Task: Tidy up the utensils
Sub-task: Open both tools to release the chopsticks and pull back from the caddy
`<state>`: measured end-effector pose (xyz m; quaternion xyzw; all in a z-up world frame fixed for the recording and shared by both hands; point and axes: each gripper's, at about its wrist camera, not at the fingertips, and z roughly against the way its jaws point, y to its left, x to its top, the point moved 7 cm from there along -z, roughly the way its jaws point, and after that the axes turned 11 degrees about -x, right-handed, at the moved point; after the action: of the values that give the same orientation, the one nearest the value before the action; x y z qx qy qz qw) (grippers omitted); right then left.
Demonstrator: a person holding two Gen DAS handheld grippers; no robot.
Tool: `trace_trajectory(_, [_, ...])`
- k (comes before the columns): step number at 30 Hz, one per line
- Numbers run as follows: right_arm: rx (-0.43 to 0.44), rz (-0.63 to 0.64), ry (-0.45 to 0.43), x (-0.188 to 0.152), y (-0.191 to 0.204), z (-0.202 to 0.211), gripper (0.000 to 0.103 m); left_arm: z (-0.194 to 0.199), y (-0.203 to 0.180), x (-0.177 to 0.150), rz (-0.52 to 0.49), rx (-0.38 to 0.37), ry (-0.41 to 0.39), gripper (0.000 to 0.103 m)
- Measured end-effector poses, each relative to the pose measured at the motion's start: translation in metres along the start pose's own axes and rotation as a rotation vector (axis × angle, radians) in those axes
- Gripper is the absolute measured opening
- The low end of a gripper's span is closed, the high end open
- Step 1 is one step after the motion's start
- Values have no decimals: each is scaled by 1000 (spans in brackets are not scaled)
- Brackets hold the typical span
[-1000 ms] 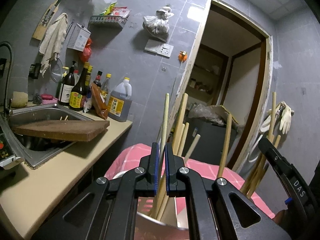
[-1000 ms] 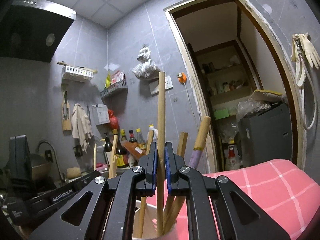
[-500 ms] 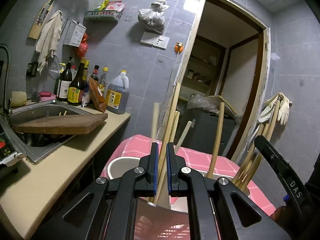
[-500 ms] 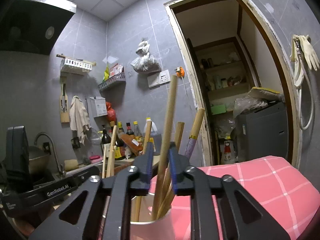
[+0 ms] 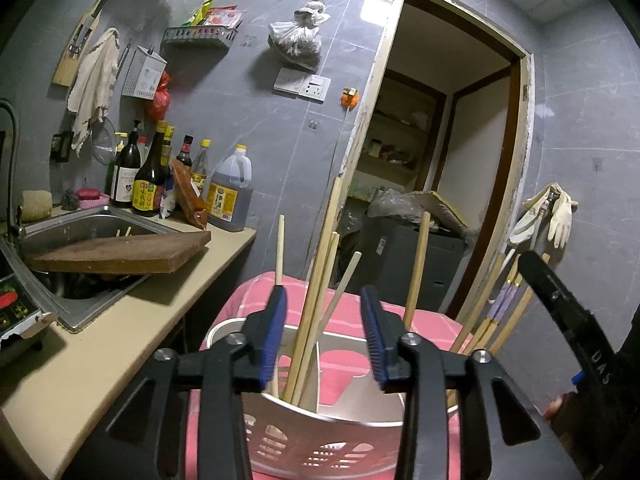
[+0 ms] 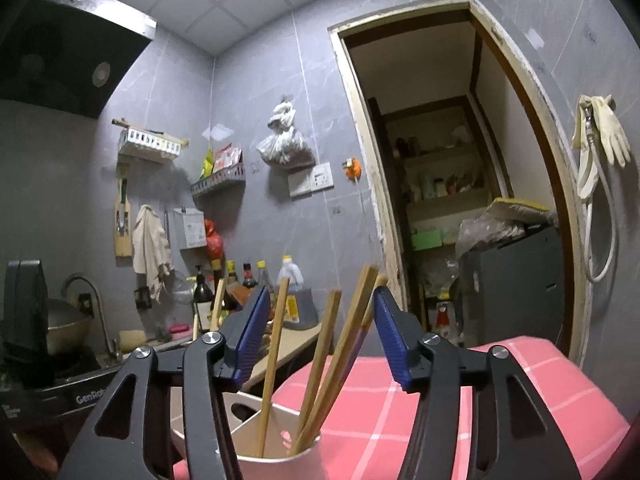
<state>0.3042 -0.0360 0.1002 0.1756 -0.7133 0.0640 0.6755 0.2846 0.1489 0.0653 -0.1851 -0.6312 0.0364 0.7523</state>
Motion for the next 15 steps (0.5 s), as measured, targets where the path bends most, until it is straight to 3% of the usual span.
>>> trace_trajectory(4, [-18, -11, -4, 9, -9, 6, 62, 4, -6, 3, -15, 4, 0, 43])
trace_trajectory(6, [-26, -18, 7, 11, -15, 10, 68, 7, -10, 4, -20, 9, -1, 54])
trace_trajectory(10, [-36, -18, 29, 15, -24, 22, 76, 11, -18, 4, -40, 18, 5, 58])
trace_trajectory(15, [-50, -15, 61, 21, -36, 41, 83, 20, -30, 4, -55, 26, 8, 70])
